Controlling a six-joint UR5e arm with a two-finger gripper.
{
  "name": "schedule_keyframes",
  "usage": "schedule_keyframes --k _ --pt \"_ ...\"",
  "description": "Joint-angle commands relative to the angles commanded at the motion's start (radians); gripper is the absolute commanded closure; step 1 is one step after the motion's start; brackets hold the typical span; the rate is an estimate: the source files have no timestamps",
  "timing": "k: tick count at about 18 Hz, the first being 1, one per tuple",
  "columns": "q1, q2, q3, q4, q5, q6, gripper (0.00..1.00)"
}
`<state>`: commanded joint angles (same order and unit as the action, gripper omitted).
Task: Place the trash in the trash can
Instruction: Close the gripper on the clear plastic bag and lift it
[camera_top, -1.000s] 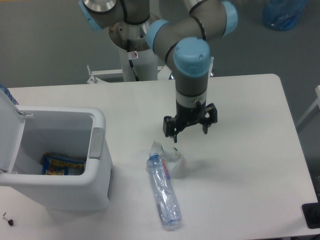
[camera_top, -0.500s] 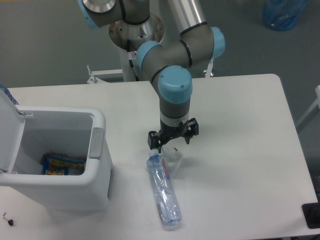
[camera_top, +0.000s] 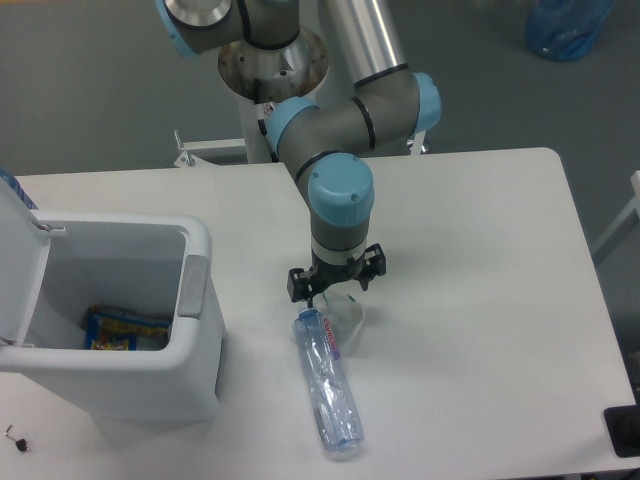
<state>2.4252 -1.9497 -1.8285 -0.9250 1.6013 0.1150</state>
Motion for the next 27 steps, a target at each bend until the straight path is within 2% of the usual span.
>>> schedule_keyframes --k 6,10,11,13,18,22,25,27 --pt "-0.008 0.005 -0.008 -0.002 0.019 0.003 0.52" --pt "-0.011 0.005 -0.009 -0.002 0.083 0.015 0.89" --pt "-0.011 0.006 -0.011 -0.002 0.083 0.015 0.94" --pt "-0.011 0.008 -0.011 -0.002 0.085 0.015 0.98" --pt "-0.008 0.009 0.02 -0.002 0.086 0.041 0.98" --pt "0.04 0.017 0.05 -0.002 0.086 0.074 0.97" --pt "0.07 0.061 0.092 -0.008 0.066 0.077 0.97" --pt "0.075 0.08 0.095 -0.006 0.04 0.078 0.97"
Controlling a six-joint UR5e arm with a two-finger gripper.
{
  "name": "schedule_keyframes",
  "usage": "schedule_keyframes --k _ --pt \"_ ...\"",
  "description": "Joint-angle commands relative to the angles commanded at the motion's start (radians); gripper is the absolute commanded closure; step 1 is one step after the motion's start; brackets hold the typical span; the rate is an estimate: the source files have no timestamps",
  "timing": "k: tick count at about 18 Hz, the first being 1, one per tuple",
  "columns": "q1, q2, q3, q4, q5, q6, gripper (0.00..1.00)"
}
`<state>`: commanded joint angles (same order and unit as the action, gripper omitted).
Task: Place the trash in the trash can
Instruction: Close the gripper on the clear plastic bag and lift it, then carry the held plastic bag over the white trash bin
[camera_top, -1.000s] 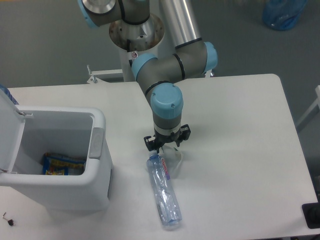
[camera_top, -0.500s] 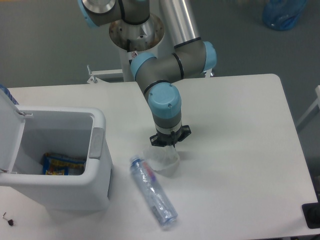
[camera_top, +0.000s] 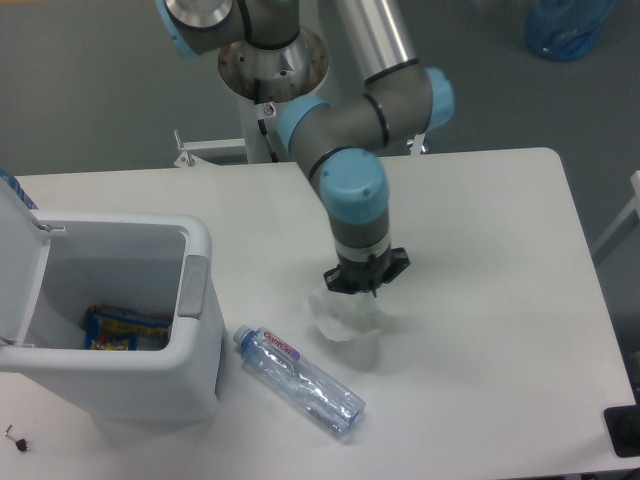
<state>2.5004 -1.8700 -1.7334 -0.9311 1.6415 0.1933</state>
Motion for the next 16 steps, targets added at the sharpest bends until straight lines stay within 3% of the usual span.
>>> schedule_keyframes --k 9,13,16 --pt "0.043 0.135 0.152 -0.002 -0.322 -0.029 0.96" --pt "0.041 0.183 0.219 -0.002 -0.431 -0.196 0.96" --pt "0.026 0.239 0.233 -0.002 -0.46 -0.245 0.96"
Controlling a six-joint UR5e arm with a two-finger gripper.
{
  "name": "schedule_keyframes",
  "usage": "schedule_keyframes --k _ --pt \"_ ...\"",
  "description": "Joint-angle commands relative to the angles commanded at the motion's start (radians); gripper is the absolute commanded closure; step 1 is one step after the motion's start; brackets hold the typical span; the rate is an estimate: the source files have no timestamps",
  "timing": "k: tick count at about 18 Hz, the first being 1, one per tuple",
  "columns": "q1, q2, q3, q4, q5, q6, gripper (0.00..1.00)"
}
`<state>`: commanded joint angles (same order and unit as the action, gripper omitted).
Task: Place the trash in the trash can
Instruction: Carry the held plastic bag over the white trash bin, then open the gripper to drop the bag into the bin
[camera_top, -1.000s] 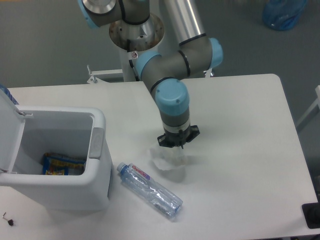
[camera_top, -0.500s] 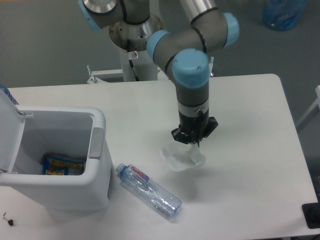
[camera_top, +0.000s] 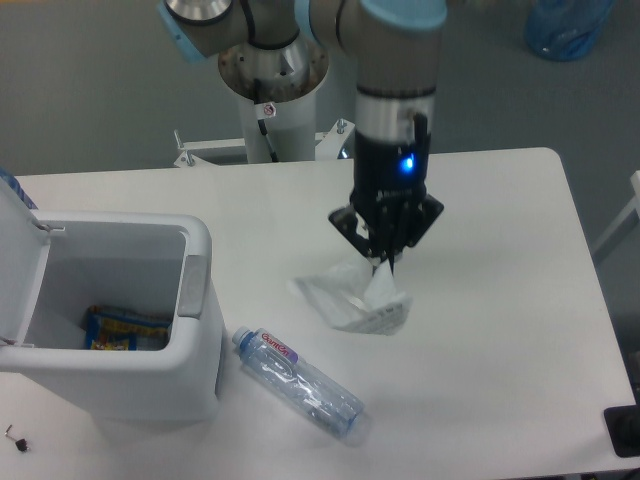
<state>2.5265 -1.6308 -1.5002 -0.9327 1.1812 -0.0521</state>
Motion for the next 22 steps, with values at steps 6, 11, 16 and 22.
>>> schedule_keyframes --k 6,11,16,22 --pt "-0.155 0.037 -0.035 0.002 -0.026 0.001 0.96" --pt "-0.276 0.016 -0.058 0.008 -0.026 0.006 0.92" --pt "-0.336 -0.007 -0.098 0.009 -0.026 0.034 0.83" --pt "-0.348 -0.034 -0.089 0.029 -0.023 0.052 0.21"
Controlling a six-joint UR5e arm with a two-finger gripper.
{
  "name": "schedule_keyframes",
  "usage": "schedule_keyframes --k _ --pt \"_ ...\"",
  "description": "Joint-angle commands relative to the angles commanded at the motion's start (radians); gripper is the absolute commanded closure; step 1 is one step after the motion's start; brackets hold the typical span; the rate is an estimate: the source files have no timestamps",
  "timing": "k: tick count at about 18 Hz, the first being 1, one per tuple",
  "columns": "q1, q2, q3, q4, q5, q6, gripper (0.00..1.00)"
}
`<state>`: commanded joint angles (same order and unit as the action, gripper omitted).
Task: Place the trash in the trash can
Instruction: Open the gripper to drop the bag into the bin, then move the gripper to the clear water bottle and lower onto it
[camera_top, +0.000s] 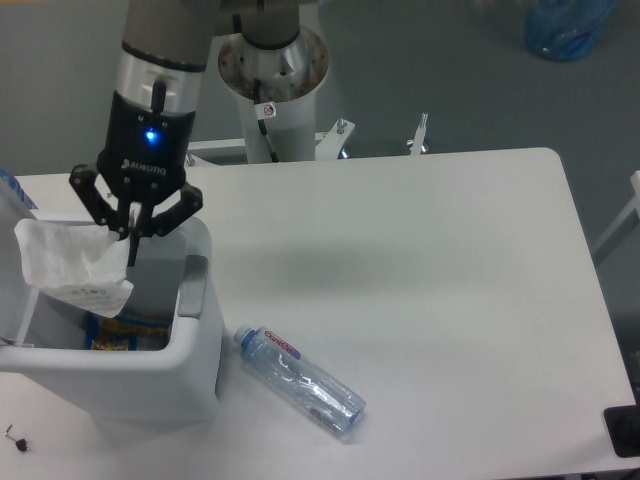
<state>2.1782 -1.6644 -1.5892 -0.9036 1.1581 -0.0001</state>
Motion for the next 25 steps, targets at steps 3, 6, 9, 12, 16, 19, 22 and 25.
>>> schedule_keyframes --k 3,6,9,12,16,19,22,25 --pt "0.002 0.0 0.02 0.022 0.003 0.012 0.0" --pt "0.031 -0.003 0.035 0.022 0.002 0.005 0.0" --pt "0.102 -0.003 0.034 0.02 0.003 -0.023 0.0" --pt "0.199 -0.006 0.002 0.015 0.005 -0.087 0.0" --pt "0.291 -0.058 -0.009 0.011 0.008 -0.181 0.0" --pt "0.302 -0.118 -0.011 0.011 0.082 -0.192 0.0" --pt "0.305 -0.192 -0.002 0.012 0.136 -0.205 0.0" --pt "0.304 -0.236 0.003 0.014 0.14 -0.215 0.0"
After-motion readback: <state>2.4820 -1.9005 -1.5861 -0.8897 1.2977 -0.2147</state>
